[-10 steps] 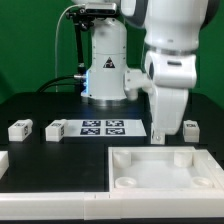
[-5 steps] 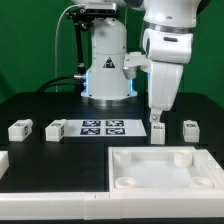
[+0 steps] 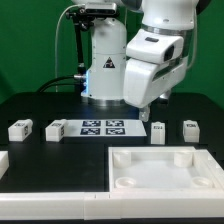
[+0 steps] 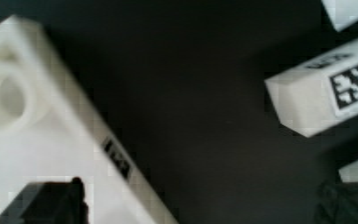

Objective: Assemble one leg

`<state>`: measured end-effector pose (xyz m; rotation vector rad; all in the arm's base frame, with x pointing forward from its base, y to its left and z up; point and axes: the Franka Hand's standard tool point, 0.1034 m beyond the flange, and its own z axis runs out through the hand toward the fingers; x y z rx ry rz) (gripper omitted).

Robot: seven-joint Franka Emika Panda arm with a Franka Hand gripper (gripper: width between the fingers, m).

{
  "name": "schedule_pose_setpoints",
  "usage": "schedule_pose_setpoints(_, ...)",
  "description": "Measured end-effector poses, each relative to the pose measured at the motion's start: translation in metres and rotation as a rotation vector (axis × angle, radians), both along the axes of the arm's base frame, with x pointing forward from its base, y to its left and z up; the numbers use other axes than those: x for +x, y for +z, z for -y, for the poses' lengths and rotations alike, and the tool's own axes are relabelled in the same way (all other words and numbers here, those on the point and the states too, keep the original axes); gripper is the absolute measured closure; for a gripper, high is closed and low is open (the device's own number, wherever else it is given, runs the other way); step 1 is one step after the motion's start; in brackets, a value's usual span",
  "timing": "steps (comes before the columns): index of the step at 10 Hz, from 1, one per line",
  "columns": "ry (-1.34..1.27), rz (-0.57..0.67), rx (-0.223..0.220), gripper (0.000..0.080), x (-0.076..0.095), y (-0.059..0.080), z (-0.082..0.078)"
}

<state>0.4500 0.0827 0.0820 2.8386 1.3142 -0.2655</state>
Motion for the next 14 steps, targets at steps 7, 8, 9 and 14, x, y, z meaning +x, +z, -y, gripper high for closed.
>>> schedule_pose_setpoints(7, -0.699, 0.033, -0.084, 0.0150, -0.017, -0.006, -0.071)
schedule_pose_setpoints(8, -0.695, 0.032, -0.076, 0.0150, -0.018, -0.009, -0.079)
schedule_pose_setpoints(9, -0.698, 0.029, -0.072, 0.0150, -0.019, -0.010, -0.081)
schedule_pose_setpoints(14, -0.787, -0.268, -0.207, 0.0150, -0.036, -0.015, -0.076)
